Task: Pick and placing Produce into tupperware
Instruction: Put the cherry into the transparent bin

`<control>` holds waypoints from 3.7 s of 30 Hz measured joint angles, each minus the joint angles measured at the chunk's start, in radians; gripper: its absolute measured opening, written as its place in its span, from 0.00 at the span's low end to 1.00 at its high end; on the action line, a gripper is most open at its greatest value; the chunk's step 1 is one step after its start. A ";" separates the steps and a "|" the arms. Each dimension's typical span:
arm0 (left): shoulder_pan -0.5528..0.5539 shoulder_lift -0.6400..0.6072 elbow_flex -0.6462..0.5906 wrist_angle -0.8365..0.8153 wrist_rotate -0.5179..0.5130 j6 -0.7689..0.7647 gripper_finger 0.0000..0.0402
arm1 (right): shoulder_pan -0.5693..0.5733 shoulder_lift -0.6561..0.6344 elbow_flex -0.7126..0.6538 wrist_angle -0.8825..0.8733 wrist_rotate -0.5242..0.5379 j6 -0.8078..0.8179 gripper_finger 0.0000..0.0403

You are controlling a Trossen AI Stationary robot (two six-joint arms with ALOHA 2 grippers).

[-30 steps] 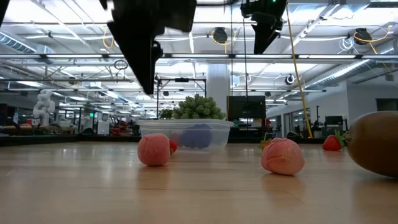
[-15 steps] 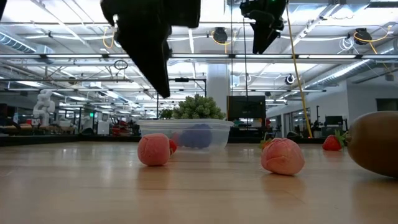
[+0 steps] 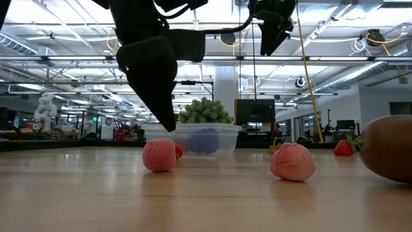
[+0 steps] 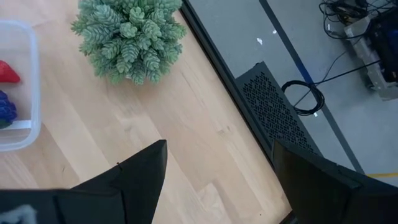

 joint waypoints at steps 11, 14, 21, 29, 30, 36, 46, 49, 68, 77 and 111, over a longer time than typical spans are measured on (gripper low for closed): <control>0.000 0.000 -0.017 0.030 0.000 -0.008 0.57 | 0.000 0.000 0.000 0.011 0.000 0.000 0.70; 0.000 0.000 -0.017 0.044 0.002 -0.007 0.57 | 0.000 0.000 0.000 0.011 0.000 -0.001 0.70; 0.000 0.000 -0.017 0.042 0.013 -0.020 0.57 | 0.000 0.000 0.000 0.010 0.000 -0.001 0.70; -0.022 0.000 -0.017 0.043 0.031 -0.044 0.57 | 0.000 0.000 0.000 0.010 0.000 -0.001 0.70; -0.024 0.000 -0.017 0.043 0.031 -0.044 0.57 | 0.000 0.000 0.000 0.010 0.000 0.000 0.70; -0.028 0.000 -0.017 0.053 0.031 -0.045 0.57 | 0.000 0.000 0.000 0.010 0.000 0.002 0.70; -0.027 0.001 -0.017 0.060 0.031 -0.025 0.57 | 0.000 0.000 0.000 0.010 -0.001 0.003 0.70; -0.027 0.001 -0.017 0.062 0.031 -0.019 0.57 | 0.000 0.000 0.000 0.010 0.000 0.003 0.70; 0.018 0.071 -0.018 0.082 0.068 0.004 0.57 | 0.000 0.000 0.000 0.013 -0.001 0.003 0.70; 0.017 0.095 -0.018 0.104 0.082 0.004 0.57 | 0.000 0.000 0.000 0.025 -0.001 0.003 0.70; 0.011 0.085 -0.018 -0.022 0.058 -0.105 0.57 | 0.000 0.000 0.000 0.026 -0.001 0.015 0.70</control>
